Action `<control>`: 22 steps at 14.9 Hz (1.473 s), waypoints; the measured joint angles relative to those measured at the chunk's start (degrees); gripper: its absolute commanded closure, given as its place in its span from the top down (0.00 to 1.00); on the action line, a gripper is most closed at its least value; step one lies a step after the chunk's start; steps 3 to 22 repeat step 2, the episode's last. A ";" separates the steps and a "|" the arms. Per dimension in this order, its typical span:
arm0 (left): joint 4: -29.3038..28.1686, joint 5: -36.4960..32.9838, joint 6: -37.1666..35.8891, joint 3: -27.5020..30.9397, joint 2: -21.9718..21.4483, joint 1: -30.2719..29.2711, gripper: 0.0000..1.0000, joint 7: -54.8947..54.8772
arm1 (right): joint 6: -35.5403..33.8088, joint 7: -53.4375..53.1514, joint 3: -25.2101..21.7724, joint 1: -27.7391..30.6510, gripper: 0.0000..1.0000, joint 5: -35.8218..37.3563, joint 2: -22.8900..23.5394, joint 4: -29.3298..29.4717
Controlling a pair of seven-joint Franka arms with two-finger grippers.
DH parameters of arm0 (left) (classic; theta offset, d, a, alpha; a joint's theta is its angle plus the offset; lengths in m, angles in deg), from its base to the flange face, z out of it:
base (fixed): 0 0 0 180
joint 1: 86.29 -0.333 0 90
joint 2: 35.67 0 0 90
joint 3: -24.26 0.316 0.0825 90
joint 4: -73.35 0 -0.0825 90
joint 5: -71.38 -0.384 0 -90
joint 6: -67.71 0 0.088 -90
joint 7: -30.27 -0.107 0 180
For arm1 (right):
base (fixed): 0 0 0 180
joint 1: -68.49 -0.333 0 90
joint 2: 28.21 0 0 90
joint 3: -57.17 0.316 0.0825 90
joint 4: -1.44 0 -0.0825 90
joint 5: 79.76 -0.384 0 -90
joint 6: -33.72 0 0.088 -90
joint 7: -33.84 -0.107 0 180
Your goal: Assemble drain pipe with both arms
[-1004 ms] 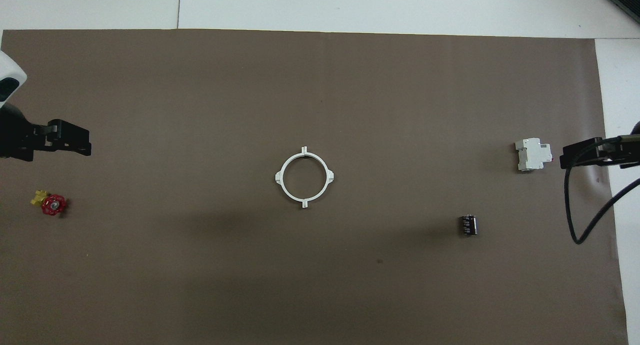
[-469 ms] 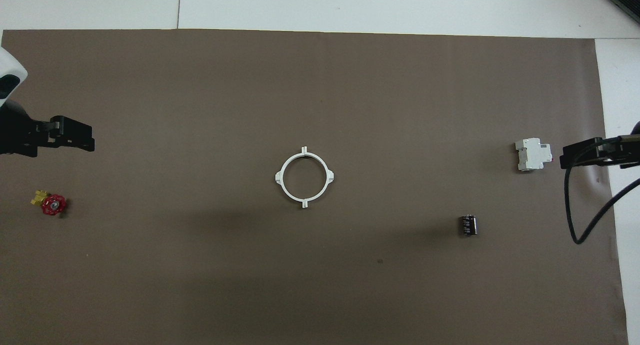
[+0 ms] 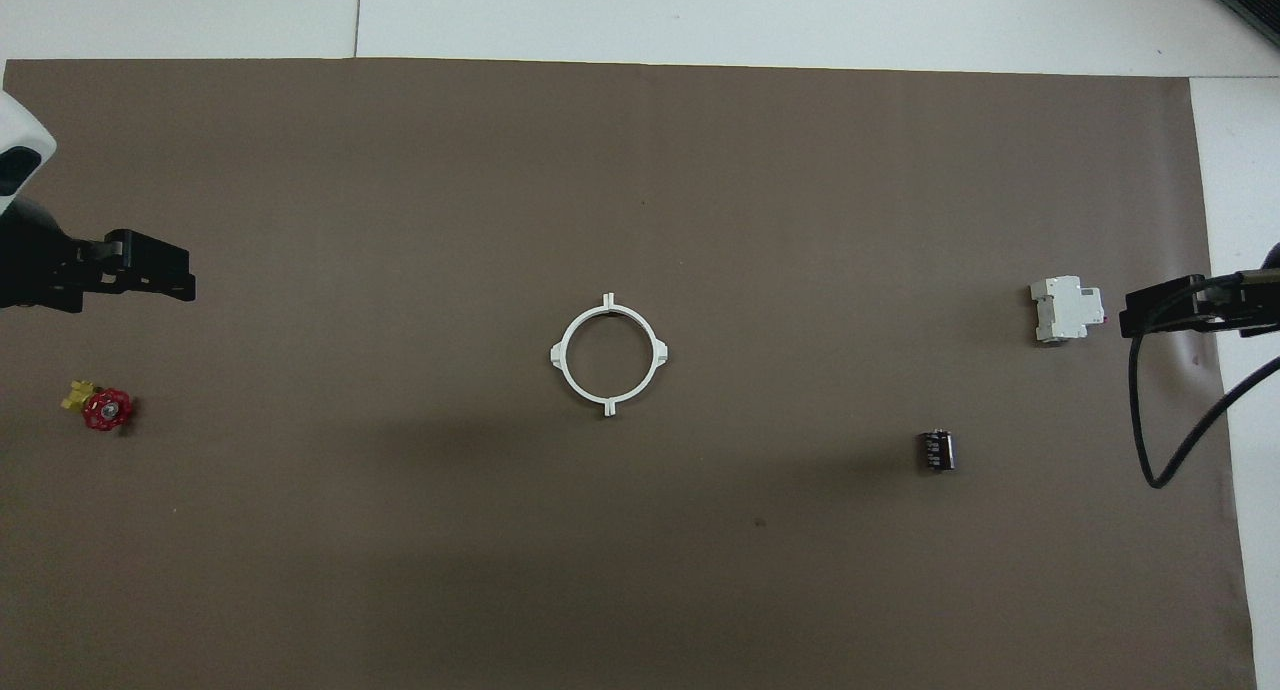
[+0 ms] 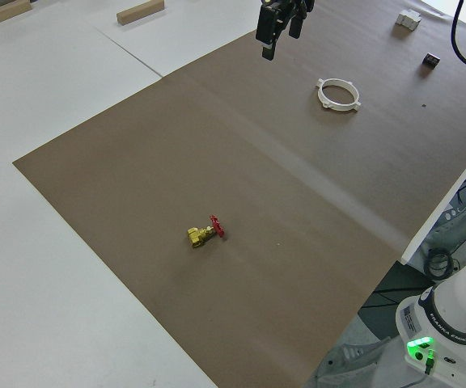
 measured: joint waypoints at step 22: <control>0.00 0.00 0.00 0.00 0.00 0.00 1.00 0.00 | 0.00 0.00 0.00 0.00 1.00 0.00 0.00 0.00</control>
